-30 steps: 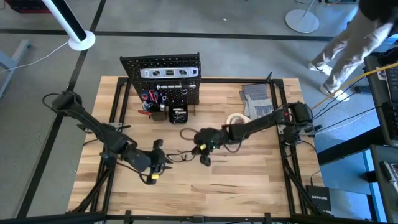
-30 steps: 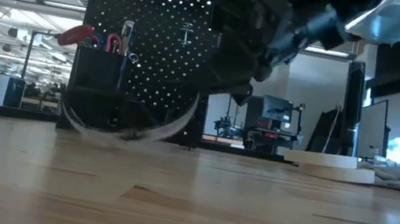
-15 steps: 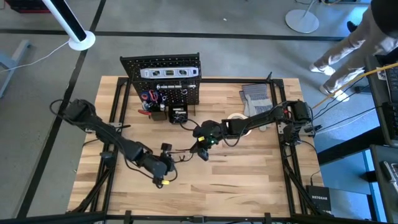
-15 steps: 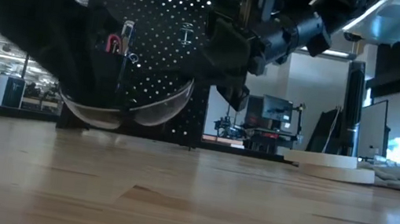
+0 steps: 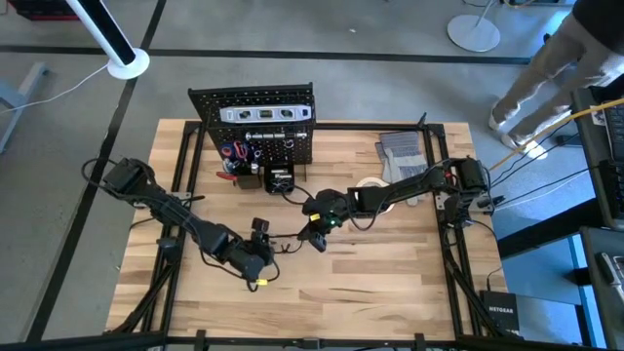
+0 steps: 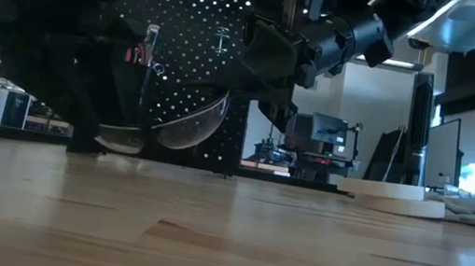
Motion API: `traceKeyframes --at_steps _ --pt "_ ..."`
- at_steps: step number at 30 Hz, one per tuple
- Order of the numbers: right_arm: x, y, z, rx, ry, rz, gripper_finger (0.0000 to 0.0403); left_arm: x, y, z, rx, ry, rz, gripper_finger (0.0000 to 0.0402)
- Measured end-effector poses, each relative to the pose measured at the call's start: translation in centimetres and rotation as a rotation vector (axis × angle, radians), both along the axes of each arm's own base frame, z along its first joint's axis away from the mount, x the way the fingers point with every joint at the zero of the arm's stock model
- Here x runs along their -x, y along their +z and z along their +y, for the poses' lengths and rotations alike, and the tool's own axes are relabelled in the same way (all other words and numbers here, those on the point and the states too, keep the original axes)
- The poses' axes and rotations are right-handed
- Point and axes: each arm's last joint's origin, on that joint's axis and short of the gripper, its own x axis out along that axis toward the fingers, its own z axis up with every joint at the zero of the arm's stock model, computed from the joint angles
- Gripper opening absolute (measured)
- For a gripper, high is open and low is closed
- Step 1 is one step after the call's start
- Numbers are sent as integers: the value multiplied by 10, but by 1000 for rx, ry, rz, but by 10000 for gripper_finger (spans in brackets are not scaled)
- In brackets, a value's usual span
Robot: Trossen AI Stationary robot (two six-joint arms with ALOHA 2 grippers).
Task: Hang tools onto peg board
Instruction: Put the safety glasses on the peg board
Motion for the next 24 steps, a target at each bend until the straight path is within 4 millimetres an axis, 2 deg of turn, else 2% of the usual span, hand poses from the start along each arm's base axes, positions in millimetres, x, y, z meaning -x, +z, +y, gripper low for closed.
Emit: traceKeyframes --at_steps 9,19,22,24 --pt "0 1 0 -11 -22 0 30 0 -1 -1 8 -1 3 143" --pt "-2 2 -1 -19 -36 -14 31 0 -21 -6 -26 -5 59 142" --pt "-2 2 0 -12 -32 -27 33 0 -18 -6 -33 16 35 125" --pt "-3 2 0 -18 -22 -39 40 0 -16 -5 -27 48 17 96"
